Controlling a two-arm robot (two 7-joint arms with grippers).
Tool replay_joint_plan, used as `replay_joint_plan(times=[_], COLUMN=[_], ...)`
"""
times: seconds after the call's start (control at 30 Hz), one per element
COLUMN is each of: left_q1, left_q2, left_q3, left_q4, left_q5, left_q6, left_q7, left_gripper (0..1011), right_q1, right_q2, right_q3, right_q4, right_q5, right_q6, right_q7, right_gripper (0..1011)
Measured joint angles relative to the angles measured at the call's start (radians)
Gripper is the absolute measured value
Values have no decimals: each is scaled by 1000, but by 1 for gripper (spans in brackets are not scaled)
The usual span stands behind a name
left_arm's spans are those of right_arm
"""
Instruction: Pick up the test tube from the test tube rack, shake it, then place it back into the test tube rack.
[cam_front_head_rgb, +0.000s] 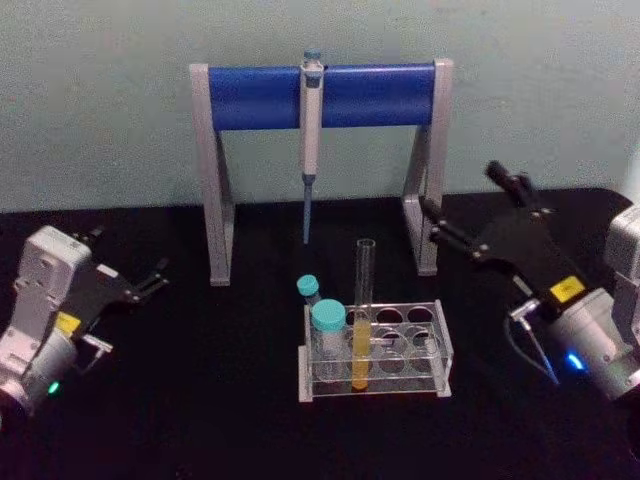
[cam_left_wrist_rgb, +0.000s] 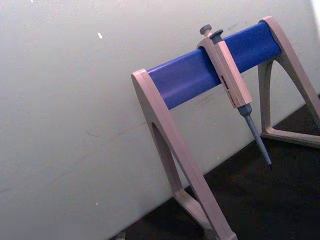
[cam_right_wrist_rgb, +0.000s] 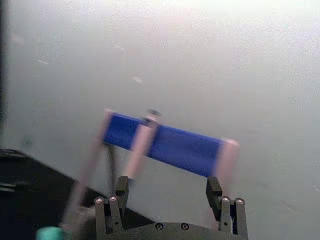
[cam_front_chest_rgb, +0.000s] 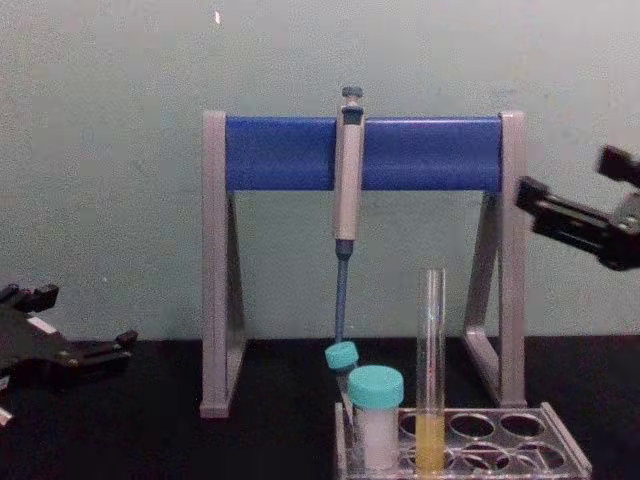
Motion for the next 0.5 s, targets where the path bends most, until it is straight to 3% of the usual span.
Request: replay_joint_plan(times=[0.1, 0.23, 0.5], left_q1=[0, 0, 0], left_q2=[0, 0, 0], left_q3=[0, 0, 0], left_q4=[0, 0, 0], left_q5=[0, 0, 0], left_q6=[0, 0, 0], left_q7=[0, 0, 0], left_gripper=[1001, 1001, 1001], right_q1=[-23, -42, -57], right_q2=[-18, -35, -65], right_q3=[26, 46, 61], right_q4=[-2, 6, 57], right_q5=[-58, -98, -125], right_q6=[34, 102, 208], right_q7=[-85, -151, -186], right_gripper=[1000, 1000, 1000])
